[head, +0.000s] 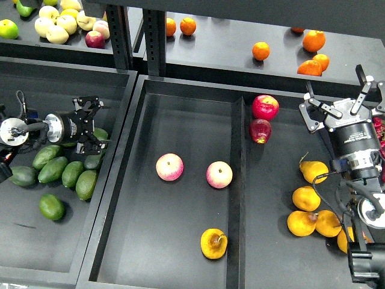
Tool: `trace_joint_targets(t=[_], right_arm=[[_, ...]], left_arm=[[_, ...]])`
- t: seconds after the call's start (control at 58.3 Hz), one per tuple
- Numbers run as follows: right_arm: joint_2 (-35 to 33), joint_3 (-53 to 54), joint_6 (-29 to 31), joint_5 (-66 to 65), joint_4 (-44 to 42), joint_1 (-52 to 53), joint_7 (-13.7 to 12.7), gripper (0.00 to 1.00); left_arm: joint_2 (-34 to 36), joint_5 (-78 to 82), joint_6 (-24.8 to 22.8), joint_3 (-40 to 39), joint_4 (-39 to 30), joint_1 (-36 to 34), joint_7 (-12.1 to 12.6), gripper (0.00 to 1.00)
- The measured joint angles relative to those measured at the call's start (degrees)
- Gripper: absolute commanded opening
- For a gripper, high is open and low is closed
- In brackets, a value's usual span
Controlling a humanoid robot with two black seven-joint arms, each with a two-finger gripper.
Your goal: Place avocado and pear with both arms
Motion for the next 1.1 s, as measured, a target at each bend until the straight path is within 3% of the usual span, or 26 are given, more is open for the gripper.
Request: trace_joint_targets(t=[0.189, 0.326, 0.48, 0.549, 0.566, 0.634, 0.72, 0.909, 1.097], right_arm=[[0.00, -0.60, -0.08, 0.01, 0.01, 0.52, -0.37, 1.00], [0.00, -0.92, -0.09, -0.07, 0.07, 0.57, -2.12, 1.00], [0.00, -1.13, -0.47, -0.19, -0.16, 1.33, -4.12, 1.00], [0.00, -1.39, -0.64, -0.19, -0.86, 2.05, -4.66, 1.00], [-0.10, -2.04, -0.67, -0.19, -1.51, 2.61, -5.19, 1.00], [-0.93, -3.14, -0.69, -0.04, -2.07, 3.05, -5.93, 1.00], [-3.94, -6.33, -0.24, 0.28, -3.07, 3.93, -8.85, 1.00], [-11.51, -14.99, 3.01, 1.25, -5.28, 7.77, -15.66, 1.00], [-20.52, -27.48, 9.12, 2.50, -8.78, 14.67, -17.54, 1.00]], left_arm=[[-8.26, -0.44, 0.00, -16.09, -6.42, 5.06, -2.22, 0.99], [-14.51, -1.44, 0.15, -23.91, -15.50, 8.29, -2.50, 0.99], [-17.07, -1.97, 5.98, -29.38, -23.59, 10.98, -3.81, 0.99], [-17.17, -2.00, 8.06, -30.82, -25.72, 11.67, -5.75, 1.00], [-17.21, -2.01, 9.19, -31.67, -27.00, 12.10, -7.86, 0.99], [-17.24, -2.02, 9.80, -31.91, -27.88, 12.54, -10.12, 0.99], [-17.26, -2.02, 10.42, -32.06, -29.15, 13.24, -12.69, 0.99], [-17.26, -3.58, 13.64, -32.31, -32.27, 14.06, -13.75, 0.99], [-17.26, -4.41, 16.34, -32.33, -35.48, 14.21, -13.82, 1.00]])
